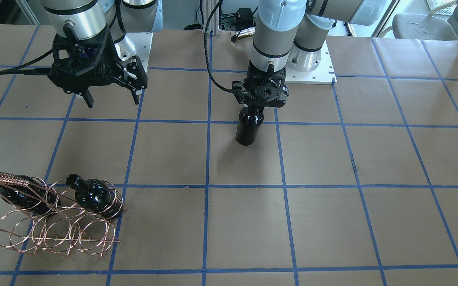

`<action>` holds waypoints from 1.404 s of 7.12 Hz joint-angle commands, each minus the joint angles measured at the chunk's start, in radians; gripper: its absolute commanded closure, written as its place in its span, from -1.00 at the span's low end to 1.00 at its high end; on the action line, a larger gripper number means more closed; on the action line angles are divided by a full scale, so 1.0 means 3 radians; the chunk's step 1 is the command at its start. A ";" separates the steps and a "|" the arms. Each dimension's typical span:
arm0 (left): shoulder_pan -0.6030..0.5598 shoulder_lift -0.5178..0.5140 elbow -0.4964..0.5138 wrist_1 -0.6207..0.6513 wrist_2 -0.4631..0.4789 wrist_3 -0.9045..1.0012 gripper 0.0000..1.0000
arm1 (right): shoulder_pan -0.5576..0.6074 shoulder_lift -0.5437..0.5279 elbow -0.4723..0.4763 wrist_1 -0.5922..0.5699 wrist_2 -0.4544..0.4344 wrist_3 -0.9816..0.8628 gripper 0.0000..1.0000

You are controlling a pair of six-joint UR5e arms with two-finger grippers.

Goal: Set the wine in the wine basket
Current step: 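Carry the bottle toward table center and stand it upright, then open left gripper and withdraw while right arm reaches toward the bottle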

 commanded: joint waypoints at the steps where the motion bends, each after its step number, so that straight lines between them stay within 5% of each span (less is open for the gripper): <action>1: 0.0000 -0.0009 0.0004 -0.0005 -0.0012 0.0006 0.48 | 0.0000 0.0001 0.0000 0.0002 -0.0022 -0.0002 -0.93; 2: 0.0000 -0.0009 0.0004 -0.0010 -0.0002 0.0001 -0.28 | 0.0000 -0.0004 0.0000 0.0002 0.0008 0.0028 -0.92; 5: 0.0071 -0.0004 0.0071 -0.0035 0.0019 0.0062 -1.00 | 0.0016 -0.0009 0.0005 0.0012 0.0014 0.0064 -0.94; 8: 0.0320 -0.0004 0.0555 -0.0386 0.0014 0.0113 -1.00 | 0.0372 -0.0014 -0.0020 0.0002 0.0121 0.0722 -0.98; 10: 0.0845 -0.0009 0.0704 -0.0393 0.0024 0.0826 -1.00 | 0.0689 -0.0014 -0.0036 0.0017 0.0111 0.1116 -0.99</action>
